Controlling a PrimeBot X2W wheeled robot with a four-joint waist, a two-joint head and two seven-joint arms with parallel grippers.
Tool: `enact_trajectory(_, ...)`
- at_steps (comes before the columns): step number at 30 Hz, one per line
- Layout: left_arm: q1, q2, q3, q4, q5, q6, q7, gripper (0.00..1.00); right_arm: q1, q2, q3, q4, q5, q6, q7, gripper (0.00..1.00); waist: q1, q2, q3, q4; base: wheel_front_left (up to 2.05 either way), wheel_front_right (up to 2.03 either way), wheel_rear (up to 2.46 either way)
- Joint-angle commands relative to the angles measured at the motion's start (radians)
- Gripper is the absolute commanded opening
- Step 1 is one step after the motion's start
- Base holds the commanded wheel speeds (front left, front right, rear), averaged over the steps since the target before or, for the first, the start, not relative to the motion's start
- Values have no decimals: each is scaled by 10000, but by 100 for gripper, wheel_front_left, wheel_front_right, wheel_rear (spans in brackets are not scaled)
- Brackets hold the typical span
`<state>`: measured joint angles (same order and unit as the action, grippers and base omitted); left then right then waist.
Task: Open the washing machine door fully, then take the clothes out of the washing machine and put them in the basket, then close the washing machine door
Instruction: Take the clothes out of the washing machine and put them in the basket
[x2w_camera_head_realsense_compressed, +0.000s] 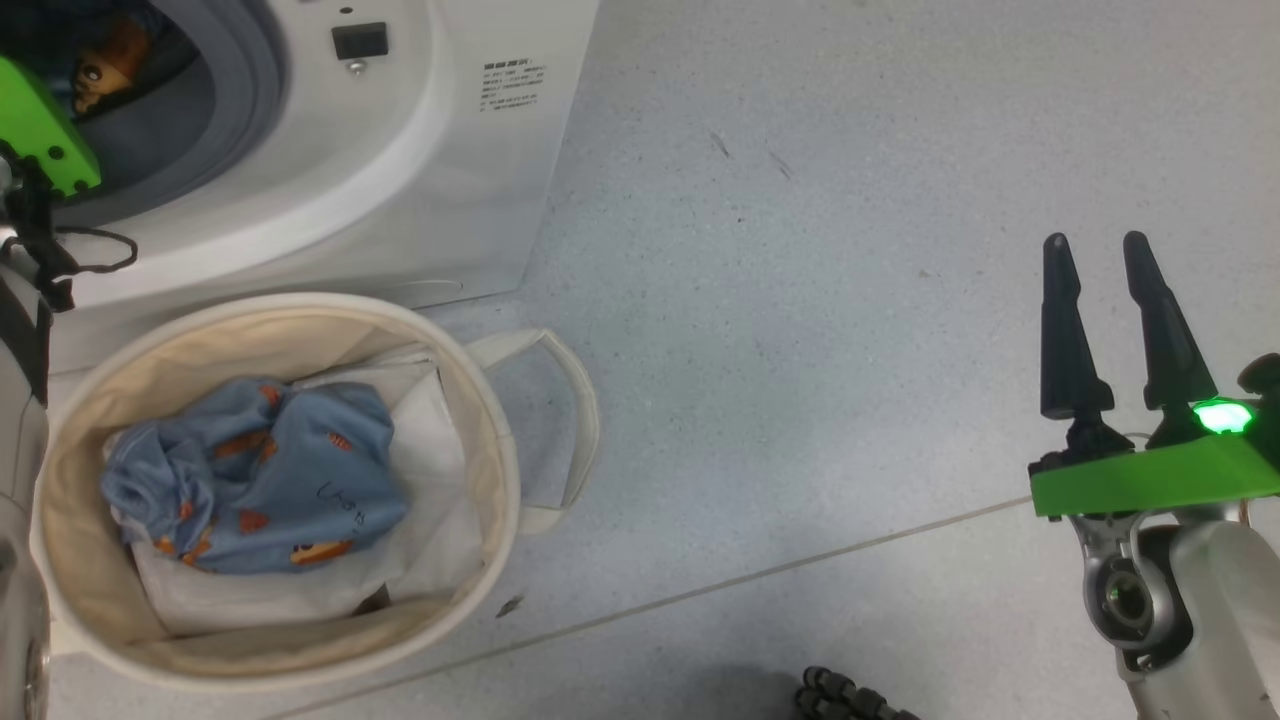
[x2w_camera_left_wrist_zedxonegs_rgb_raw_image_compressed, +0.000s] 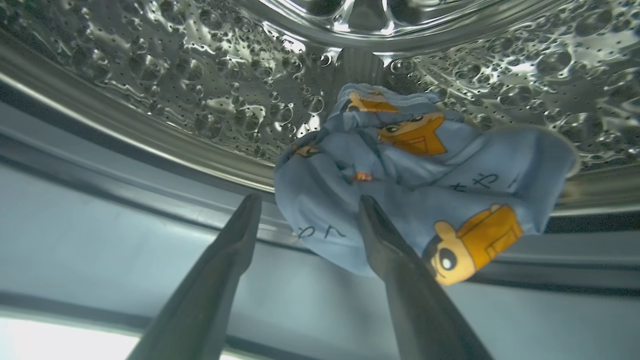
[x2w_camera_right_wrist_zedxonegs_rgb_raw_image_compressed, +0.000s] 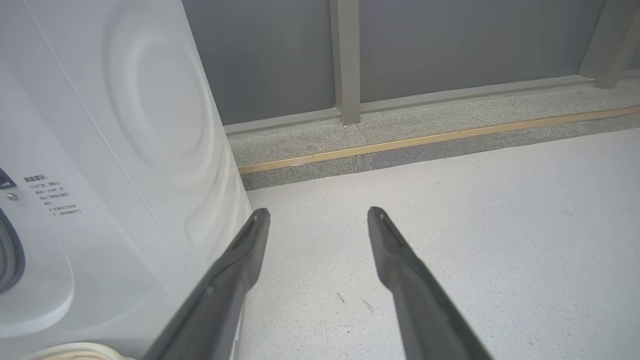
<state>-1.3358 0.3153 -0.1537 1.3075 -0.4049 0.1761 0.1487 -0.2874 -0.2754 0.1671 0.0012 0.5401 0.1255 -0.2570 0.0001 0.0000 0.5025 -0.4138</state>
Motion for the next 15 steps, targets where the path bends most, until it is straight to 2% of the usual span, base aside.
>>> enact_trajectory(1,-375,460,22,-198,55,100,57,100,-83,-180,109,-314,58,52,-48,100,-1,0,37,-5,0,0,0)
enact_trajectory(7,-550,488,-119,-182,78,226,533,100,-108,-253,198,-319,36,52,-48,100,-1,0,252,-10,0,0,0)
enact_trajectory(15,-480,331,-238,-175,-41,-219,589,100,-133,-278,191,-290,29,52,-48,100,-1,0,268,65,0,0,0)
